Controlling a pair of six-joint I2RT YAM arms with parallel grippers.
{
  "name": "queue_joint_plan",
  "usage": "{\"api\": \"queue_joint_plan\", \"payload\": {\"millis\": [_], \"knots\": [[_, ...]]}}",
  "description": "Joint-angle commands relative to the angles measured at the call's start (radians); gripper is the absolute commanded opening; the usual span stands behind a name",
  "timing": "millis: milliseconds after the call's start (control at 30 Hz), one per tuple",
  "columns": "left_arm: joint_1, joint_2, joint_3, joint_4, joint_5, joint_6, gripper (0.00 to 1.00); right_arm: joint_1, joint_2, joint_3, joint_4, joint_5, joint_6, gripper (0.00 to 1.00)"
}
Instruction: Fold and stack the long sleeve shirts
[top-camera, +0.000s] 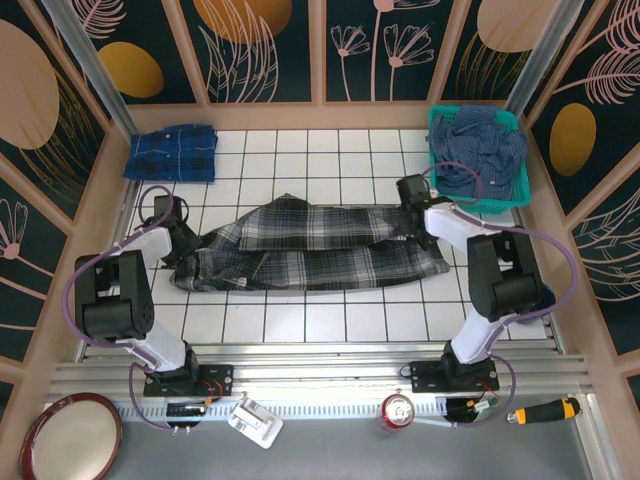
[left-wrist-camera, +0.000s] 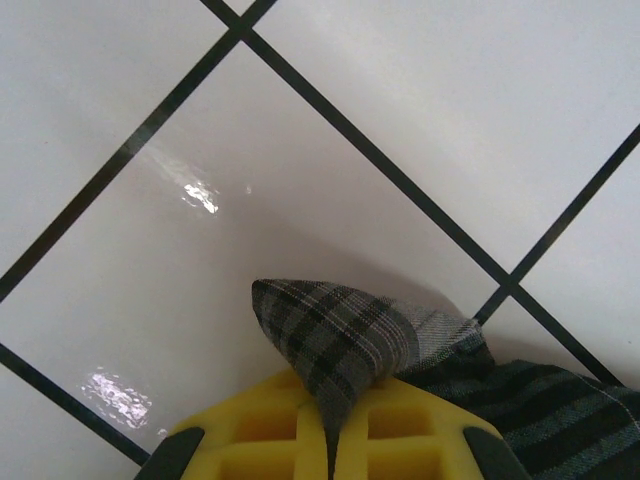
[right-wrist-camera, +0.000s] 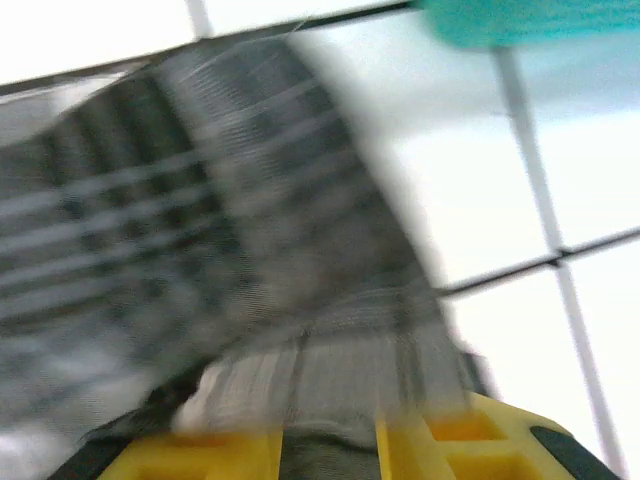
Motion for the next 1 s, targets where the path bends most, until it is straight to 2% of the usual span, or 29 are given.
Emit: {"api": "queue_joint_plan", "payload": {"millis": [0,100,167,300,367,533,633,767,867,967], "knots": [[0.010,0.004,0.013,-0.014,-0.025,0.013,0.03,-0.037,-0.110,-0.070,-0.078,0.102,0.076,0.44],[0.010,0.005,0.013,-0.013,-0.019,0.015,0.03,-0.072,-0.219,-0.131,-0.079,0.045,0.104,0.51],[0.011,0.003,0.011,-0.014,-0.015,0.016,0.03,-0.061,-0.306,-0.154,-0.074,-0.004,0.134,0.53],[0.010,-0.003,0.007,-0.007,-0.006,0.014,0.04,-0.043,-0.432,-0.266,0.131,-0.255,0.193,0.69],[0.010,0.001,0.007,-0.005,0.001,0.013,0.04,-0.076,-0.399,-0.304,0.191,-0.320,0.222,0.72],[0.010,0.003,0.009,-0.007,0.000,0.017,0.03,-0.134,-0.257,-0.283,0.278,-0.341,0.222,0.74],[0.010,0.001,0.009,-0.005,0.000,0.016,0.04,-0.151,-0.193,-0.272,0.364,-0.363,0.228,0.67],[0.010,0.004,0.010,-0.007,-0.002,0.016,0.04,-0.181,-0.145,-0.265,0.404,-0.350,0.240,0.28],[0.010,0.000,0.012,-0.010,-0.011,0.016,0.04,-0.197,-0.172,-0.273,0.387,-0.276,0.237,0.02],[0.010,0.002,0.018,-0.016,-0.014,0.016,0.04,-0.229,-0.223,-0.305,0.381,-0.251,0.224,0.00]]}}
